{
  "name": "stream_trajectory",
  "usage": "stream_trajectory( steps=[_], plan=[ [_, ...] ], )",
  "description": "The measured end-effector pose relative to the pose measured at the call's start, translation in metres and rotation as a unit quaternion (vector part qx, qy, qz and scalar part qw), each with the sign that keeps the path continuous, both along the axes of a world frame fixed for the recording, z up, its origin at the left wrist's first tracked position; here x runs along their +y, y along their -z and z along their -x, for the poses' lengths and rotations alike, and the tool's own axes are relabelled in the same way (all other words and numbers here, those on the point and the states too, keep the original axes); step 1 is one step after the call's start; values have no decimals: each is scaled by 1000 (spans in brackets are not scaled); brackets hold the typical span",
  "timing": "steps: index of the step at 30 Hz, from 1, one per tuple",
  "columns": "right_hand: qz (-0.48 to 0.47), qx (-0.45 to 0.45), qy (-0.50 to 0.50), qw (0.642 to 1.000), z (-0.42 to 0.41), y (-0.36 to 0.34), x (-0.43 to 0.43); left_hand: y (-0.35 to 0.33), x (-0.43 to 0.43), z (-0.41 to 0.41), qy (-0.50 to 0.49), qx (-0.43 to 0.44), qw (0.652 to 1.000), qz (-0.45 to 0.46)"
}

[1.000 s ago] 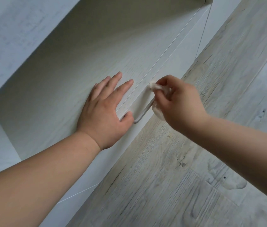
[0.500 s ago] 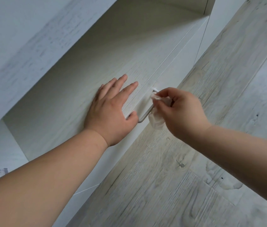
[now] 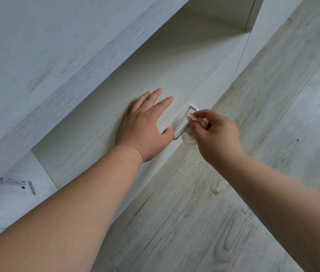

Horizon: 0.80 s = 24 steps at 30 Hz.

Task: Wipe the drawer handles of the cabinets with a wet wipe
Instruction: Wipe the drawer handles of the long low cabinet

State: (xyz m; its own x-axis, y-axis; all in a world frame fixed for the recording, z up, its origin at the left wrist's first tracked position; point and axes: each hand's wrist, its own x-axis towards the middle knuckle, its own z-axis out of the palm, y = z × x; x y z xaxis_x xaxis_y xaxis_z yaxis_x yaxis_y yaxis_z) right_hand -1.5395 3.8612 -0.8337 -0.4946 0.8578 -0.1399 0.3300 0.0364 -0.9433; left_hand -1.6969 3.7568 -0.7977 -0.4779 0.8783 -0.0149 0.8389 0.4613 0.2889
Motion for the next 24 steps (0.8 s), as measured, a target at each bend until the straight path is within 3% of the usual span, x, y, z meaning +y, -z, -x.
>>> stream_trajectory(
  steps=[5, 12, 24],
  plan=[
    [-59, -35, -73, 995, 1, 1, -34, -2, -12, -5, -1, 4, 999, 32],
    [-41, -16, -61, 997, 4, 4, -55, 4, -44, -7, 29, 50, 997, 59],
    [85, 42, 6, 995, 22, 1, -72, 7, -43, -6, 22, 37, 999, 28]
  ],
)
